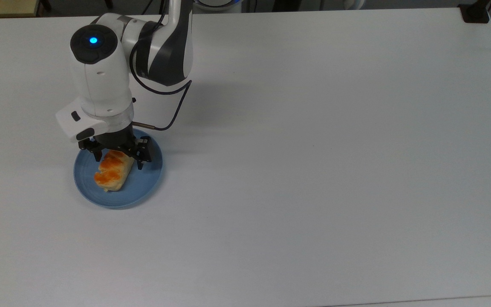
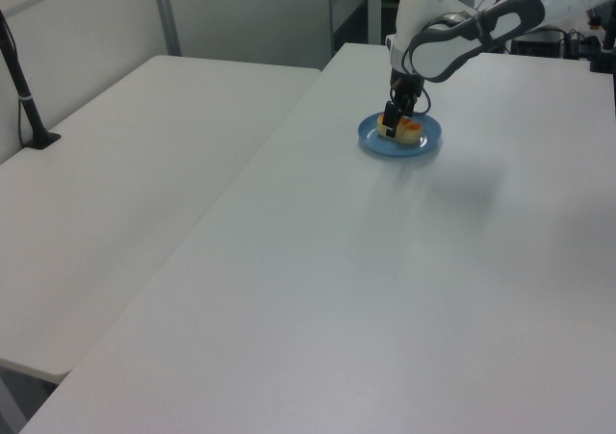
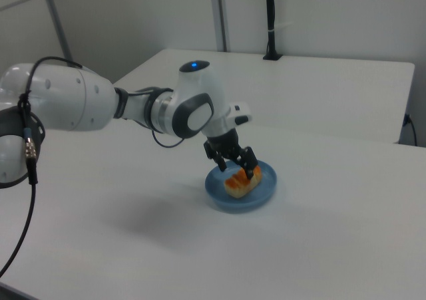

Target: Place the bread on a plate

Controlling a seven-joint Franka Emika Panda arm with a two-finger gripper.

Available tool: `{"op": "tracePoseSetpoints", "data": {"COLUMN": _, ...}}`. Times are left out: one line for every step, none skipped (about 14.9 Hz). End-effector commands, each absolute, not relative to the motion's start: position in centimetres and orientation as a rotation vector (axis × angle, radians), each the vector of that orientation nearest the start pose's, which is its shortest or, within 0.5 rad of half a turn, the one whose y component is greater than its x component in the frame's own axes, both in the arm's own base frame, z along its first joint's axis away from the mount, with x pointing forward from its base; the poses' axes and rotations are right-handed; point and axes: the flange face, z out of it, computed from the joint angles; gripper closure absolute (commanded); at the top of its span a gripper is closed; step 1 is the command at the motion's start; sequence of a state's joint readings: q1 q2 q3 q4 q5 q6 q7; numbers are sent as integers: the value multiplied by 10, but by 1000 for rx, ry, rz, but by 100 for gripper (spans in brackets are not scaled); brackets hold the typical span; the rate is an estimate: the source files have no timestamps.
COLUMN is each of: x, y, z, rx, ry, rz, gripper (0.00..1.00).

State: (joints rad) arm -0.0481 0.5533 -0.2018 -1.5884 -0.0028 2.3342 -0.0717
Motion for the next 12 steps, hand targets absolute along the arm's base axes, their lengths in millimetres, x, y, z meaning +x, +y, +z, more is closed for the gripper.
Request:
{"op": "tracePoseSetpoints", "data": {"x": 672, "y": -120, "z": 411, "rx": -3241, "ry": 161, "rz": -206, "gripper": 0}}
{"op": "tracePoseSetpoints", "data": {"x": 665, "y": -109, "z": 431, "rx": -3232, "ry": 146, "rz": -187, "gripper": 0}}
{"op": "tracePoseSetpoints", "data": {"x": 656, "y": -100, "z": 450, "rx": -3222, "ry": 131, "rz": -165, "gripper": 0}}
{"op": "tracePoseSetpoints", "data": {"x": 646, "y": -90, "z": 466, "rx": -3213, "ry": 117, "rz": -132, "gripper": 0}}
{"op": "tracePoseSetpoints", "data": {"x": 637, "y": -80, "z": 484, "rx": -3205, "ry": 97, "rz": -115, "gripper": 0}}
{"op": "tracePoseSetpoints", "data": {"x": 628, "y": -68, "z": 501, "rx": -3197, "ry": 72, "rz": -96, "gripper": 0}}
{"op": "tracePoseSetpoints", "data": {"x": 618, "y": -56, "z": 515, "rx": -3188, "ry": 46, "rz": -77, "gripper": 0}}
{"op": "tracePoseSetpoints", "data": {"x": 603, "y": -43, "z": 539, "rx": -3177, "ry": 10, "rz": -79, "gripper": 0}}
{"op": "tracePoseSetpoints", "data": {"x": 594, "y": -38, "z": 553, "rx": -3171, "ry": -3, "rz": -82, "gripper": 0}}
{"op": "tracePoseSetpoints", "data": {"x": 585, "y": -33, "z": 564, "rx": -3165, "ry": -16, "rz": -69, "gripper": 0}}
{"op": "tracePoseSetpoints", "data": {"x": 579, "y": -26, "z": 569, "rx": -3165, "ry": -35, "rz": -40, "gripper": 0}}
{"op": "tracePoseSetpoints", "data": {"x": 574, "y": -17, "z": 573, "rx": -3170, "ry": -63, "rz": -16, "gripper": 0}}
